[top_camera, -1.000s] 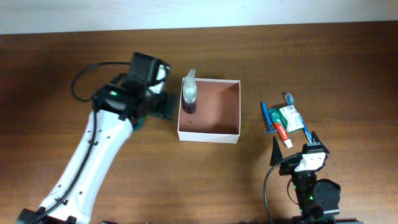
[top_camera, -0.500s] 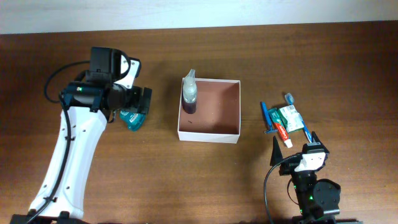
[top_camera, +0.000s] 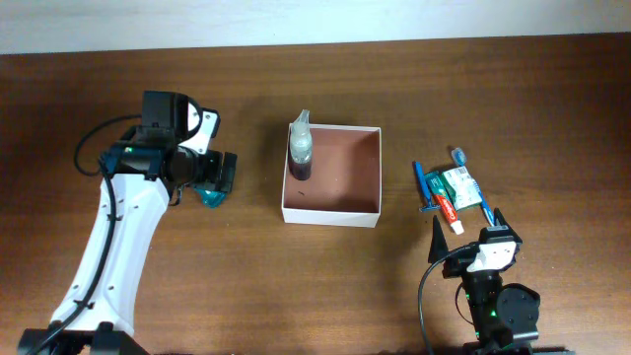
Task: Pack container
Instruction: 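Move the left gripper back to the teal mouthwash bottle, then close the left gripper on the mouthwash bottle's cap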
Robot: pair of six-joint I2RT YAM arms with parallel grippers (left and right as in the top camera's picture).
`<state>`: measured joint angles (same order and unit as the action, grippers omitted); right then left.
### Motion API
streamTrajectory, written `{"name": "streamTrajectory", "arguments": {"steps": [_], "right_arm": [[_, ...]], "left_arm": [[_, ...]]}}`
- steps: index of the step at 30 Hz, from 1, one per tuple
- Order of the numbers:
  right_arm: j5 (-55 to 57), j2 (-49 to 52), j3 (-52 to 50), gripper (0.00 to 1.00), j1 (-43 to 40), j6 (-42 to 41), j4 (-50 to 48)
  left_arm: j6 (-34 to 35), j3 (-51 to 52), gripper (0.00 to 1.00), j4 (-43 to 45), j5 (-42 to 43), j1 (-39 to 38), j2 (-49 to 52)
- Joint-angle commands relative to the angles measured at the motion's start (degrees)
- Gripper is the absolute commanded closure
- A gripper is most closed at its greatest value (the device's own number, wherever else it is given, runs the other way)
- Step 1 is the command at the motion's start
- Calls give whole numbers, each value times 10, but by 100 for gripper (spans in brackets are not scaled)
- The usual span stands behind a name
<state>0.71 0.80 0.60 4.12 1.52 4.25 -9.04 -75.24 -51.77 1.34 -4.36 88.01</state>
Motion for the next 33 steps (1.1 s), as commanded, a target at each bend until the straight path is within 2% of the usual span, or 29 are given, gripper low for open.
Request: {"name": "streamTrajectory", "arguments": {"steps": [1,12,16,26,33], "right_arm": [[-1,-5,-3,2,3,-2,4],[-1,-5,-3,2,3,-2,4],[-1,-5,-3,2,3,-2,4],[-1,-5,-3,2,3,-2,4],[-1,-5,-3,2,3,-2,4]], "left_arm": [[-9,6,1,8,8,2,2],[-9,6,5,21,8,2,54],[-8,5,21,30,0,5,59],[4,-15,25,34,0,8,42],[4,-17,40,33,0,8,15]]}}
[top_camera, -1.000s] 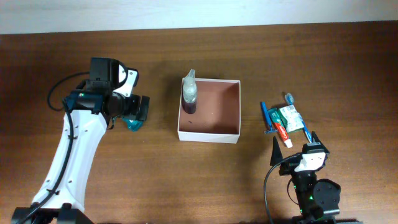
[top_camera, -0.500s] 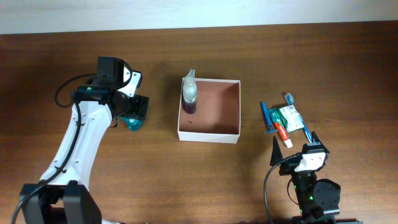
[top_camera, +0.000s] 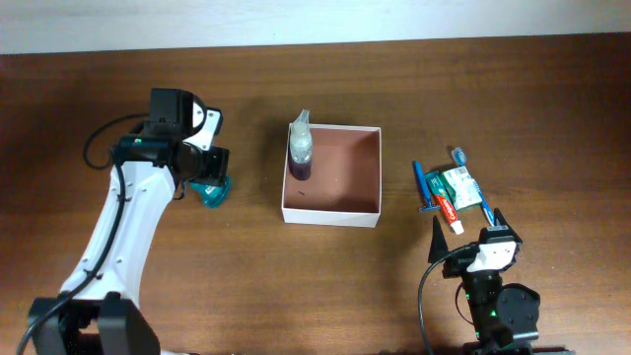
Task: Pack container
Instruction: 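Close the left gripper on the mouthwash bottle's cap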
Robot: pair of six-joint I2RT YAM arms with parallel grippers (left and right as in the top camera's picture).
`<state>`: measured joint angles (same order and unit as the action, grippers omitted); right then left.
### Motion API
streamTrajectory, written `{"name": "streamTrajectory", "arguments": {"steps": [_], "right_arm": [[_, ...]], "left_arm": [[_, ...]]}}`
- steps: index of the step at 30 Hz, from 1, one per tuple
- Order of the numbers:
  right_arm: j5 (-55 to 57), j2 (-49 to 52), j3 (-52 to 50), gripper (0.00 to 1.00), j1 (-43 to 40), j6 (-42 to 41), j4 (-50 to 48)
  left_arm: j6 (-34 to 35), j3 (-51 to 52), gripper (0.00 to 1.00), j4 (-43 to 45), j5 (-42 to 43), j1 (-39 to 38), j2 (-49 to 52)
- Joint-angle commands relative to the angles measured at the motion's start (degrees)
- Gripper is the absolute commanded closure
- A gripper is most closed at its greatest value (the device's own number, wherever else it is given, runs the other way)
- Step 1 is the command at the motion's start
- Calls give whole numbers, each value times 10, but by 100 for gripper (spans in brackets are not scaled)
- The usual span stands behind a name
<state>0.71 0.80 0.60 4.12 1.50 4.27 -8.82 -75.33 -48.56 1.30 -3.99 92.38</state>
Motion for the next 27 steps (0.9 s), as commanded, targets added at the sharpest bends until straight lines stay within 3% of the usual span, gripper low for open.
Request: {"name": "streamTrajectory", "arguments": {"steps": [1,9,27], "right_arm": [[-1,-5,-3,2,3,-2,4],[-1,-5,-3,2,3,-2,4],[-1,-5,-3,2,3,-2,4]], "left_arm": [[2,-16,42,2,0,4,-31],[2,-16,56,1,0,4,-36],[2,-16,54,2,-11,4,-33]]}}
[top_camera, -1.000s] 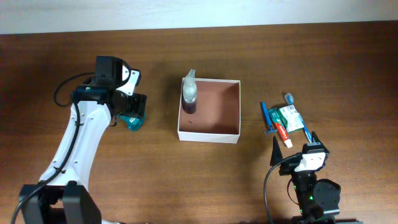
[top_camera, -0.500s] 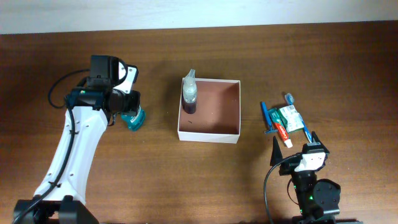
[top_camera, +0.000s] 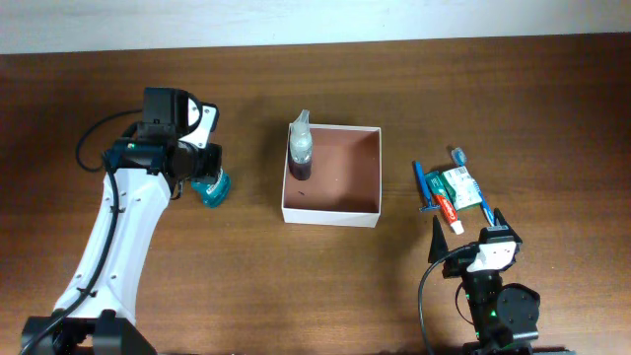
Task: Pack container
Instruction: 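Close the left gripper on the mouthwash bottle's cap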
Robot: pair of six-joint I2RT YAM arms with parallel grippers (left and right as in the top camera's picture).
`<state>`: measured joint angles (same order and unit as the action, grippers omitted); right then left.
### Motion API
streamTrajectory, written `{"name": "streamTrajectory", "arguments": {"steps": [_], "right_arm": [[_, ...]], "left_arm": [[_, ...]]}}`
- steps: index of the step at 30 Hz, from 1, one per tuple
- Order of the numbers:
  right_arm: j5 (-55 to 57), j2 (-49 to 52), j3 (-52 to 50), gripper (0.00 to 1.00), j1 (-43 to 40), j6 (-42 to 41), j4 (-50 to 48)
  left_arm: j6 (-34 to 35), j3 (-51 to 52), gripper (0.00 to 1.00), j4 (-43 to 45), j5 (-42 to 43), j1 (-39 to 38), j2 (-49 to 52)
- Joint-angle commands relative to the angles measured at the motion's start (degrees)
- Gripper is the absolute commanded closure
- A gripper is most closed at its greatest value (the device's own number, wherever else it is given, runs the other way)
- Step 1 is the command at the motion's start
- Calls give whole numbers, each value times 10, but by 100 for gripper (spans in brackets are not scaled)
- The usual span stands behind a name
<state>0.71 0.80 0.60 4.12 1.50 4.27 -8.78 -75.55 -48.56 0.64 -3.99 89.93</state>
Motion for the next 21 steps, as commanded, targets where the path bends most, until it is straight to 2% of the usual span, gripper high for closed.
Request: {"name": "streamTrajectory", "arguments": {"steps": [1,3,4,6,21], "right_arm": [[-1,-5,-3,2,3,-2,4],[-1,-5,-3,2,3,-2,4],[-1,-5,-3,2,3,-2,4],[-1,-5,-3,2,3,-2,4],[-1,-5,-3,1,3,-2,4]], "left_arm": [[1,-13,54,2,-4,4,-8],[1,-13,53,2,-4,4,-8],[1,-13,45,2,-4,4,-8],[1,-13,38,5,-4,4,-8],[1,-13,41,6,-4,4,18]]}}
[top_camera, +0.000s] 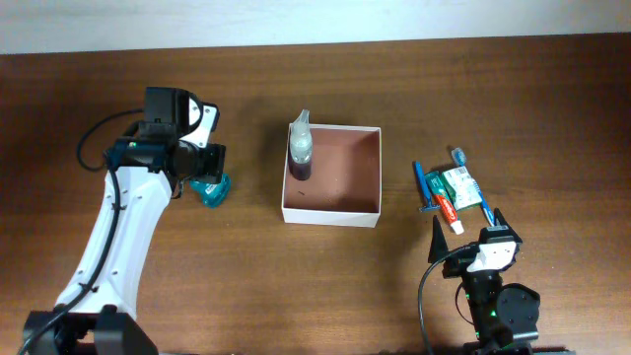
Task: Pack container
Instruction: 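Close the left gripper on the mouthwash bottle's cap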
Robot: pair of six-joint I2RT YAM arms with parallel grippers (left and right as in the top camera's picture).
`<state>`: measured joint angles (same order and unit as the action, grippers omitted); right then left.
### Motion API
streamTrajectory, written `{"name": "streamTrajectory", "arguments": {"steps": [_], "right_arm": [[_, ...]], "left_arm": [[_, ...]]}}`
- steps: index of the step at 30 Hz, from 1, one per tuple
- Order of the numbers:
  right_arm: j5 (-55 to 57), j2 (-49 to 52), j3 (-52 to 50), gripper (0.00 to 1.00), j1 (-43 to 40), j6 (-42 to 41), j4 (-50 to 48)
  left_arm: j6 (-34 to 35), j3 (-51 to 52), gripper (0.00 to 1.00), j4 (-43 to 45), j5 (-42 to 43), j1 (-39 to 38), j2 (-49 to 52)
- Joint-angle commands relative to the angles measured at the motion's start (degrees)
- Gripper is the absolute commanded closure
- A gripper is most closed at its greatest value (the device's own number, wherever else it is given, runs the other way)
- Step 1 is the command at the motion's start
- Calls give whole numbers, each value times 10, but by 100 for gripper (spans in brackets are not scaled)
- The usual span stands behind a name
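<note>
A white box (332, 213) with a brown floor stands mid-table, and a spray bottle (301, 150) of dark liquid stands in its far left corner. Left of the box, my left gripper (209, 177) points down over a small teal item (210, 192) on the table. Its fingers look closed around it. My right gripper (466, 229) rests near the front right, open and holding nothing. Just beyond it lie a blue razor (421, 184), a red and white toothpaste tube (446, 210), a green packet (459, 182) and a blue toothbrush (479, 200).
The dark wooden table (513, 99) runs back to a pale wall along the top of the view. The left arm's white link (113, 247) slants across the front left, with a black cable looping beside it.
My left gripper and the teal item sit almost where they were, shifted a touch toward the box. The right arm and the box's contents are unchanged.
My left gripper first stood wide over the teal item left of the box. Then it turned over the item and its fingers narrowed around it. The item has only shifted slightly and still lies left of the box. The right arm stayed parked.
</note>
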<state>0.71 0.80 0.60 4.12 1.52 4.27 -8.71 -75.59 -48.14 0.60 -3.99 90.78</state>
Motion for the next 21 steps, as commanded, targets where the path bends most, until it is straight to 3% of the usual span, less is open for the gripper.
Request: {"name": "streamTrajectory", "arguments": {"steps": [1,5,16,18,21], "right_arm": [[-1,-5,-3,2,3,-2,4],[-1,-5,-3,2,3,-2,4],[-1,-5,-3,2,3,-2,4],[-1,-5,-3,2,3,-2,4],[-1,-5,-3,2,3,-2,4]], "left_arm": [[0,-13,45,2,-4,4,9],[0,-13,51,2,-4,4,9],[0,-13,52,2,-4,4,12],[0,-13,59,2,-5,4,12],[0,-13,61,2,-6,4,12]]}}
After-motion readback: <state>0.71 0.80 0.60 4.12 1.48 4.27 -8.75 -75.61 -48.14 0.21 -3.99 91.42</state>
